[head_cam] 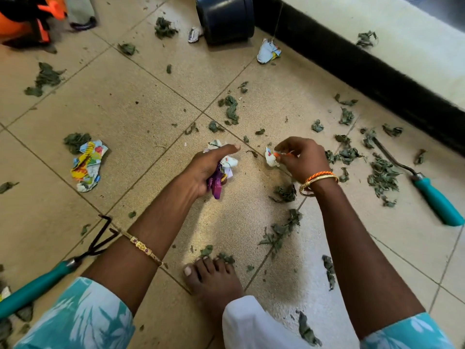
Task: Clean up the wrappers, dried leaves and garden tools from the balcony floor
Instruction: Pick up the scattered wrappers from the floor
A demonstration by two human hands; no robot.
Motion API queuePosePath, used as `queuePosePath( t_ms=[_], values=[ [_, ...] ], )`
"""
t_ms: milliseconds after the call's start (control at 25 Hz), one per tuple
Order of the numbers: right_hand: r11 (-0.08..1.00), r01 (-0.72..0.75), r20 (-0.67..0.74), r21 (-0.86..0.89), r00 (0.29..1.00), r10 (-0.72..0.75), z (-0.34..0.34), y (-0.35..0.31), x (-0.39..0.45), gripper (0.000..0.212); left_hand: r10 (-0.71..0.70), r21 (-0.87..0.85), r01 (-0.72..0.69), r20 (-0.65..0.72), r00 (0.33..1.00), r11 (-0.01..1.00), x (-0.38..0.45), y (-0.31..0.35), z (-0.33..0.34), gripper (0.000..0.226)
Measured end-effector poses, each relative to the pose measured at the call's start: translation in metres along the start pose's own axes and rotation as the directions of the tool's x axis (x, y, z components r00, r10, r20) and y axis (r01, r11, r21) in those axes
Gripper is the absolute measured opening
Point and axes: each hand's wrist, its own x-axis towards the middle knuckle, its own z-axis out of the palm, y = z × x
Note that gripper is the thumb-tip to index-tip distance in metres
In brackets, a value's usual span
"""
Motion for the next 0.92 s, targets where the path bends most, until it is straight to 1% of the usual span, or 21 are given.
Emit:
queuePosePath(
  t_ms=[40, 80, 120, 160, 200, 240, 280, 320, 440, 520, 560, 640, 680, 760, 800, 840, 880, 920],
  values=[
    [0.989, -0.010, -0.001, 0.150, 1.000, 0.010, -0.004, -0.008, 0.001, 0.014, 0.013, -0.008, -0.013, -0.025, 1.000, 1.000, 0.000, 0.000, -0.001, 0.018],
    [0.940, -0.054, 0.031, 0.338, 0.998, 0.047, -0.008, -0.016, 0.001, 0.013, 0.018, -0.042, -0.020, -0.031, 0.999, 0.999, -0.002, 0.001, -0.002, 0.016],
    [0.849, -0.128, 0.096, 0.513, 0.991, 0.092, -0.011, -0.024, 0.002, 0.013, 0.019, -0.098, -0.019, -0.006, 1.000, 0.995, -0.003, 0.002, -0.004, 0.015],
    [0.738, -0.221, 0.189, 0.638, 0.974, 0.129, -0.011, -0.032, 0.003, 0.013, 0.020, -0.159, -0.013, 0.046, 0.999, 0.987, -0.005, 0.003, -0.007, 0.019],
    [0.639, -0.304, 0.279, 0.707, 0.949, 0.143, -0.008, -0.040, 0.004, 0.012, 0.024, -0.199, -0.004, 0.101, 0.995, 0.980, -0.007, 0.003, -0.011, 0.031],
    [0.591, -0.359, 0.347, 0.723, 0.928, 0.139, -0.004, -0.046, 0.006, 0.011, 0.024, -0.212, 0.009, 0.149, 0.989, 0.977, -0.010, 0.003, -0.015, 0.042],
    [0.589, -0.380, 0.391, 0.713, 0.913, 0.116, 0.001, -0.052, 0.007, 0.010, 0.021, -0.207, 0.016, 0.176, 0.984, 0.978, -0.013, 0.002, -0.017, 0.048],
    [0.611, -0.386, 0.427, 0.691, 0.900, 0.085, 0.009, -0.059, 0.008, 0.011, 0.023, -0.202, 0.016, 0.191, 0.981, 0.979, -0.016, 0.002, -0.023, 0.046],
    [0.683, -0.377, 0.512, 0.626, 0.859, 0.004, 0.041, -0.085, 0.005, 0.011, 0.041, -0.225, -0.005, 0.156, 0.987, 0.974, -0.030, 0.003, -0.048, 0.023],
    [0.756, -0.320, 0.540, 0.572, 0.840, -0.053, 0.063, -0.103, 0.000, 0.010, 0.059, -0.255, -0.029, 0.110, 0.992, 0.967, -0.037, 0.002, -0.068, 0.016],
    [0.807, -0.257, 0.547, 0.531, 0.832, -0.095, 0.074, -0.112, -0.004, 0.008, 0.057, -0.257, -0.038, 0.068, 0.996, 0.966, -0.041, 0.001, -0.080, 0.015],
    [0.910, -0.049, 0.516, 0.412, 0.835, -0.189, 0.097, -0.127, -0.009, 0.009, 0.046, -0.251, -0.058, -0.052, 0.998, 0.966, -0.049, -0.002, -0.101, 0.011],
    [0.930, 0.045, 0.486, 0.364, 0.843, -0.231, 0.108, -0.135, -0.011, 0.011, 0.043, -0.270, -0.074, -0.120, 0.992, 0.960, -0.054, -0.005, -0.113, 0.009],
    [0.932, 0.151, 0.403, 0.329, 0.870, -0.283, 0.131, -0.156, -0.011, 0.019, 0.046, -0.362, -0.126, -0.223, 0.974, 0.924, -0.065, -0.010, -0.140, 0.015],
    [0.928, 0.190, 0.379, 0.321, 0.873, -0.309, 0.142, -0.167, -0.010, 0.019, 0.045, -0.418, -0.151, -0.253, 0.966, 0.896, -0.070, -0.013, -0.154, 0.020],
    [0.923, 0.242, 0.384, 0.298, 0.855, -0.348, 0.154, -0.180, -0.009, 0.013, 0.042, -0.456, -0.171, -0.279, 0.959, 0.874, -0.076, -0.016, -0.167, 0.023],
    [0.914, 0.322, 0.413, 0.245, 0.818, -0.399, 0.166, -0.193, -0.008, 0.007, 0.040, -0.468, -0.188, -0.309, 0.950, 0.863, -0.081, -0.019, -0.178, 0.021],
    [0.888, 0.433, 0.440, 0.158, 0.774, -0.455, 0.179, -0.205, -0.007, 0.021, 0.038, -0.455, -0.202, -0.344, 0.938, 0.867, -0.086, -0.021, -0.186, 0.018]
  ],
)
